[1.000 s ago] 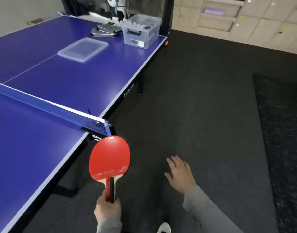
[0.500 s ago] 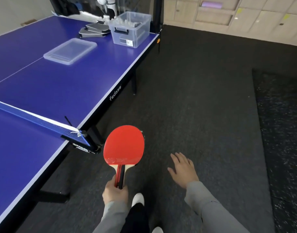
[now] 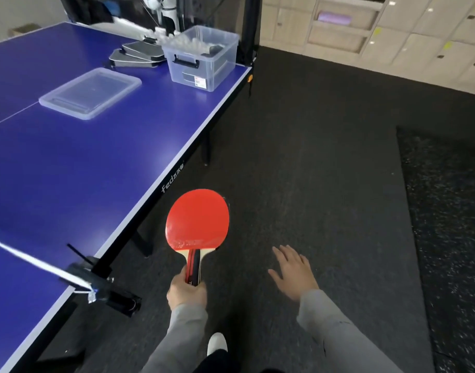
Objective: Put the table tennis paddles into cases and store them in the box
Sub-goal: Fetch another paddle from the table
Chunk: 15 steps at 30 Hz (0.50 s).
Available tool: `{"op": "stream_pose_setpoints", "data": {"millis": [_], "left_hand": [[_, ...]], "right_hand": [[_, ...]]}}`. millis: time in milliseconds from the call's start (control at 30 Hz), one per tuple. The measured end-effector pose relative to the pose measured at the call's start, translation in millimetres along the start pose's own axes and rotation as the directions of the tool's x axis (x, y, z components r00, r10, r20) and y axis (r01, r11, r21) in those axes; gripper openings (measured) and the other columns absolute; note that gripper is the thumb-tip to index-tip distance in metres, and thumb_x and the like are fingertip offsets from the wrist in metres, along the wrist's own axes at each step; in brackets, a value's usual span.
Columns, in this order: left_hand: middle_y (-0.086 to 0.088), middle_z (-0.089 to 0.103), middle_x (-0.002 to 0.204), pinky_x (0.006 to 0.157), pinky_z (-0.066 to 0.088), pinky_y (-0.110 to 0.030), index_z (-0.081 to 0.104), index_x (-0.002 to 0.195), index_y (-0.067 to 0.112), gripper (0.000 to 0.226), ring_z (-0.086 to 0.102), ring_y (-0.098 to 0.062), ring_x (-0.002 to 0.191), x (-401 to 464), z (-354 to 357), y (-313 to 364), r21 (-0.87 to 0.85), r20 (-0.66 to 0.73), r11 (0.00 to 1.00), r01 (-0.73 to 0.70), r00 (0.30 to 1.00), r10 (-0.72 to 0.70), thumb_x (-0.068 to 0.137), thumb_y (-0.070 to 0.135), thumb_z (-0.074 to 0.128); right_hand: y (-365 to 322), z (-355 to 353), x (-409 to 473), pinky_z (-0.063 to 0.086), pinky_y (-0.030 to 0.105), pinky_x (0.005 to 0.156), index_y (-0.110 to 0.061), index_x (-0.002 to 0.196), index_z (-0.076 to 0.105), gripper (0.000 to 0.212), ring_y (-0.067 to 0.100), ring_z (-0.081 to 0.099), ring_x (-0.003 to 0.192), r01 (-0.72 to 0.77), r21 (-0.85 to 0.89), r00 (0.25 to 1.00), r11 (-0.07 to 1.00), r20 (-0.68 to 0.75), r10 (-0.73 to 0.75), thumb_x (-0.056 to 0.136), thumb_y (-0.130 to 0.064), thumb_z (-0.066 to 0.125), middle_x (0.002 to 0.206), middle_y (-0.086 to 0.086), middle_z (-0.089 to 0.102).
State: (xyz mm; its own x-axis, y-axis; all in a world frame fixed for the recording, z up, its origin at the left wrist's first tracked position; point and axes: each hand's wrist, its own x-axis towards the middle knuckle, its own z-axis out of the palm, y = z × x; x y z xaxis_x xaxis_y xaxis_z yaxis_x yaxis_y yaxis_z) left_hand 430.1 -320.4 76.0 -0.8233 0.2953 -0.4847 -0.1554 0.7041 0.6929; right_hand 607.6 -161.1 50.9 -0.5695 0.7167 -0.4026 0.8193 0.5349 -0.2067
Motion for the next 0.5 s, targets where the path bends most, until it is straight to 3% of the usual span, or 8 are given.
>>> {"op": "stream_pose_setpoints", "data": {"millis": [233,500], "left_hand": [[-0.01,0.066,0.092,0.077,0.048,-0.03,0.063,0.123,0.02,0.046,0.06,-0.028,0.085,49,-5,35,-0.046,-0.083,0.998,0.045,0.995,-0.049,0.08,0.005,0.061],[-0.008,0.063,0.079,0.077,0.047,-0.031,0.067,0.113,0.019,0.038,0.058,-0.031,0.08,98,8,71,-0.109,-0.249,0.98,0.168,0.949,-0.191,0.079,0.004,0.061]], "right_hand": [[-13,-17,64,0.012,0.042,0.118,-0.021,0.152,0.015,0.062,0.018,0.007,0.148,0.05,-0.043,0.993,0.998,0.105,-0.045,0.098,-0.044,0.037,0.159,0.0,0.016],[-26,-53,175,0.014,0.041,0.118,-0.02,0.151,0.016,0.061,0.018,0.01,0.147,0.253,-0.119,0.956,0.96,0.185,-0.229,0.099,-0.042,0.037,0.158,0.002,0.019]]}}
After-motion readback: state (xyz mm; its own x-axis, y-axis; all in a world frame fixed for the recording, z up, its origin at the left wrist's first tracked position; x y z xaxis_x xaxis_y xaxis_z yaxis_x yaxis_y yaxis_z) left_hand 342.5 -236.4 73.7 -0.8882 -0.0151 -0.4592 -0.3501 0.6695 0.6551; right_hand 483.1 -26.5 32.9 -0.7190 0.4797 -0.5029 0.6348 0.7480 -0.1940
